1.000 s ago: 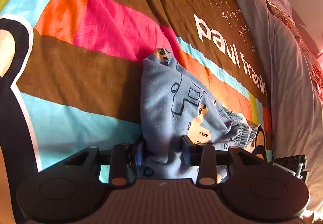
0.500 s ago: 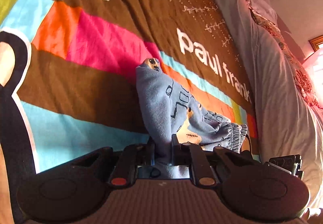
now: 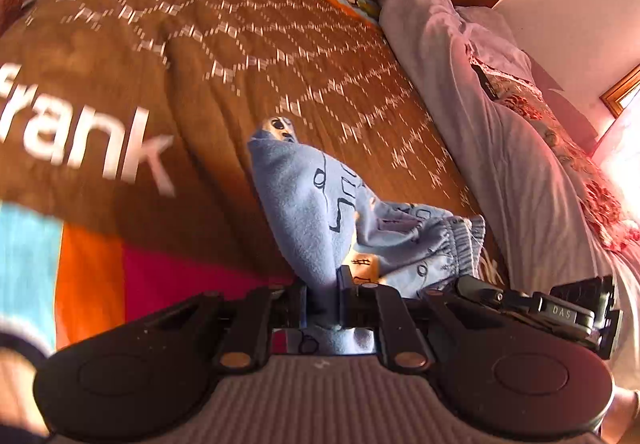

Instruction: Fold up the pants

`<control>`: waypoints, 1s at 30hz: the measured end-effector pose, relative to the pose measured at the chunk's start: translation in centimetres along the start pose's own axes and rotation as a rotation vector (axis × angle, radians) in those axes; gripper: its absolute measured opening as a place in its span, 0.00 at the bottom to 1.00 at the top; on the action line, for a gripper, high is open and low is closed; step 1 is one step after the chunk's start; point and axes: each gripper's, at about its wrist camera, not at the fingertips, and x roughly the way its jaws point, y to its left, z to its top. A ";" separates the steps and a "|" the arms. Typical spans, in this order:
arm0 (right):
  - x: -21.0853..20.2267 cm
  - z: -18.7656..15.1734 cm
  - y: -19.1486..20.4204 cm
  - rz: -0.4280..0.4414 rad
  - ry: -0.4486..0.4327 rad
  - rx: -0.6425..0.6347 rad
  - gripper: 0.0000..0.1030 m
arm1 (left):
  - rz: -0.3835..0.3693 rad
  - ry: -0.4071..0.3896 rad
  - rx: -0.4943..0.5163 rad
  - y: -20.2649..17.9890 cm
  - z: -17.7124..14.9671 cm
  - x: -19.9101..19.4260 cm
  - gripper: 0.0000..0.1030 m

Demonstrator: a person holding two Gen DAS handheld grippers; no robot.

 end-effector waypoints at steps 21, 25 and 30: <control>5.3 8.4 -6.4 -0.224 0.024 -0.092 0.54 | 0.166 -0.011 -0.008 6.1 4.6 4.9 0.36; 2.4 6.4 -3.4 -0.276 -0.050 -0.160 0.76 | 0.233 -0.055 0.052 3.5 3.1 2.0 0.46; -0.1 0.5 3.7 -0.339 -0.070 -0.250 0.94 | 0.366 -0.062 0.105 -1.9 -2.1 -2.8 0.90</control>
